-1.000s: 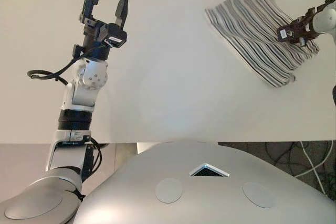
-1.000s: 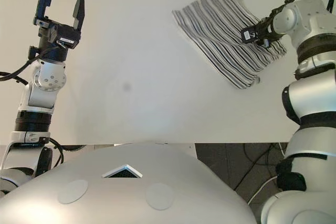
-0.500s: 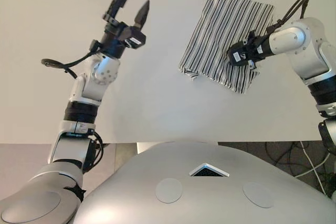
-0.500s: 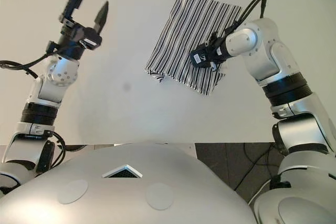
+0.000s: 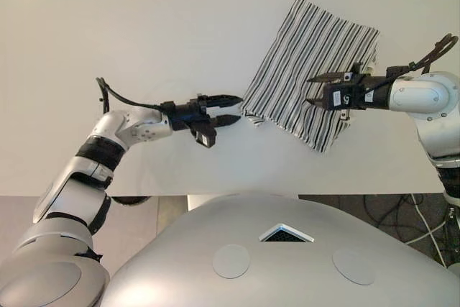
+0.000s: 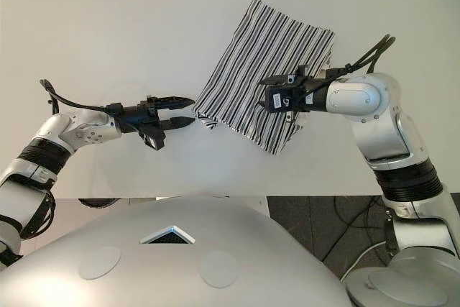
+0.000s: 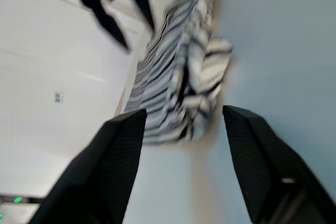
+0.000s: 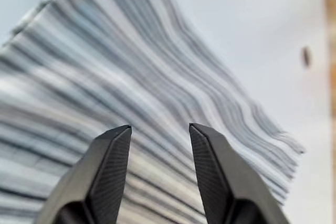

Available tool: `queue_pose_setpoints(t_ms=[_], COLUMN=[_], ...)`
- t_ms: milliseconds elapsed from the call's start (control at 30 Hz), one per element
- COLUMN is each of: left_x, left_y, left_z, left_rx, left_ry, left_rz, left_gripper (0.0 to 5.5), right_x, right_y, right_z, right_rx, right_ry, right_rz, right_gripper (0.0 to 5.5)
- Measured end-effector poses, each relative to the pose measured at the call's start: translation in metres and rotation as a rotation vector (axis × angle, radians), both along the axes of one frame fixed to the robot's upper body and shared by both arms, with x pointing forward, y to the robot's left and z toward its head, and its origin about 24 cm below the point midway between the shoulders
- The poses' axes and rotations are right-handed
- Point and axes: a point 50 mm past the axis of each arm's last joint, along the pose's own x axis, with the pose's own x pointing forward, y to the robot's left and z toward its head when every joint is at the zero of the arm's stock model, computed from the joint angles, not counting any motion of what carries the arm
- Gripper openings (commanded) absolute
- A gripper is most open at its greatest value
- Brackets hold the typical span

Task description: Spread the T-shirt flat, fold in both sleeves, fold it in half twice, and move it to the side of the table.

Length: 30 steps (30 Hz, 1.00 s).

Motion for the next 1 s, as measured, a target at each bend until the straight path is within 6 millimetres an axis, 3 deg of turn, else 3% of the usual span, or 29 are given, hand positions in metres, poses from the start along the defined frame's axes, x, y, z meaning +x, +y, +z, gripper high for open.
queue_pose_setpoints(t_ms=[233,367,533,667,900,1000], left_x=[0.012,0.028,0.033,0.032,0.033,0.034], left_y=[-0.013,-0.011,-0.013,-0.015,-0.016,-0.016], left_z=[0.0,0.001,0.002,-0.001,0.005,0.006], left_rx=[0.011,0.034,0.061,0.095,0.156,0.157], left_ry=[-0.007,-0.043,-0.106,-0.119,-0.11,-0.113], left_rz=[-0.044,0.004,-0.021,-0.053,-0.102,-0.102], left_gripper=[2.7,2.7,2.7,2.06,1.43,1.23], right_x=[0.001,0.001,-0.001,0.0,0.002,-0.008], right_y=[0.001,0.002,0.003,0.001,-0.008,-0.009], right_z=[0.0,0.0,-0.004,-0.007,0.002,0.023], right_rx=[0.02,0.023,0.007,-0.008,0.013,0.239], right_ry=[-0.014,-0.018,-0.019,-0.018,-0.082,-0.146], right_rz=[-0.01,-0.012,-0.004,-0.008,-0.049,-0.143], right_gripper=[2.06,2.06,2.06,2.06,2.06,2.06])
